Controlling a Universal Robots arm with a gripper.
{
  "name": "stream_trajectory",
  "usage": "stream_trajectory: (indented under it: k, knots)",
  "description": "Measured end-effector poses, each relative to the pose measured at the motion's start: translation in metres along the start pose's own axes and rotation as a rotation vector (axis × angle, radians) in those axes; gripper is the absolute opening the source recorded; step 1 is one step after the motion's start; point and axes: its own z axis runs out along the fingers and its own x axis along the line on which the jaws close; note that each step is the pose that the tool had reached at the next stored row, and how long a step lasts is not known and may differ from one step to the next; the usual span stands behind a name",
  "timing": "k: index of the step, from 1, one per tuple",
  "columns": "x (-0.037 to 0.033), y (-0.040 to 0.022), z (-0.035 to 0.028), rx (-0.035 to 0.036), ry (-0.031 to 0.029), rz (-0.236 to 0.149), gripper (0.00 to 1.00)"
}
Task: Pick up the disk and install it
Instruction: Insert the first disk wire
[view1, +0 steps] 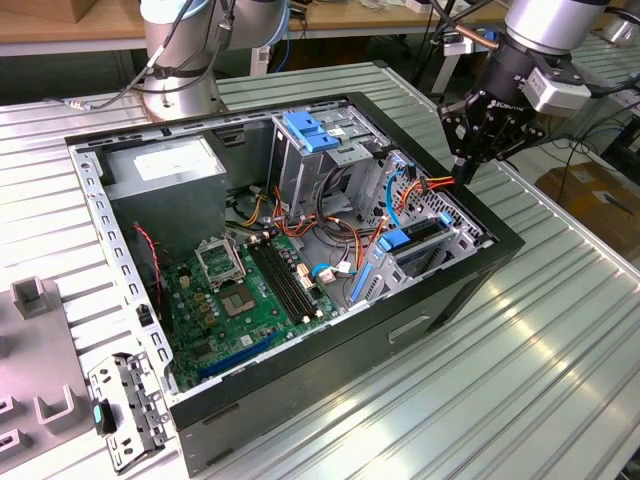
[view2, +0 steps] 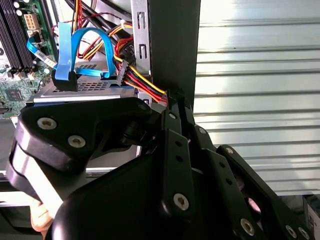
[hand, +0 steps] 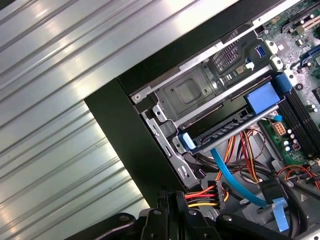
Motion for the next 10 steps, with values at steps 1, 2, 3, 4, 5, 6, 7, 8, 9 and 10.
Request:
stream_trajectory:
  k: [1, 2, 3, 4, 5, 6, 7, 8, 9, 10]
  knots:
    - [-0.001, 0.0006, -0.0001, 0.0, 0.0, 0.0, 0.17]
    - [-0.0021, 0.0013, -0.0001, 0.0001, 0.0, 0.0, 0.17]
    - [-0.0044, 0.0027, -0.0001, 0.0001, -0.0001, 0.0, 0.17]
    - [-0.0069, 0.0043, -0.0002, 0.0002, -0.0001, 0.0, 0.17]
    - [-0.0088, 0.0055, -0.0003, 0.0002, -0.0002, 0.0, 0.17]
    - [-0.0096, 0.006, -0.0003, 0.0002, -0.0001, 0.0, 0.17]
    - [-0.0097, 0.0061, -0.0003, 0.0001, -0.0001, 0.003, 0.17]
    - [-0.0097, 0.0061, -0.0003, -0.0001, -0.0001, 0.006, 0.17]
    - [-0.0098, 0.0061, -0.0003, -0.0001, -0.0002, 0.007, 0.17]
    - [-0.0098, 0.0061, -0.0003, -0.0001, -0.0001, 0.007, 0.17]
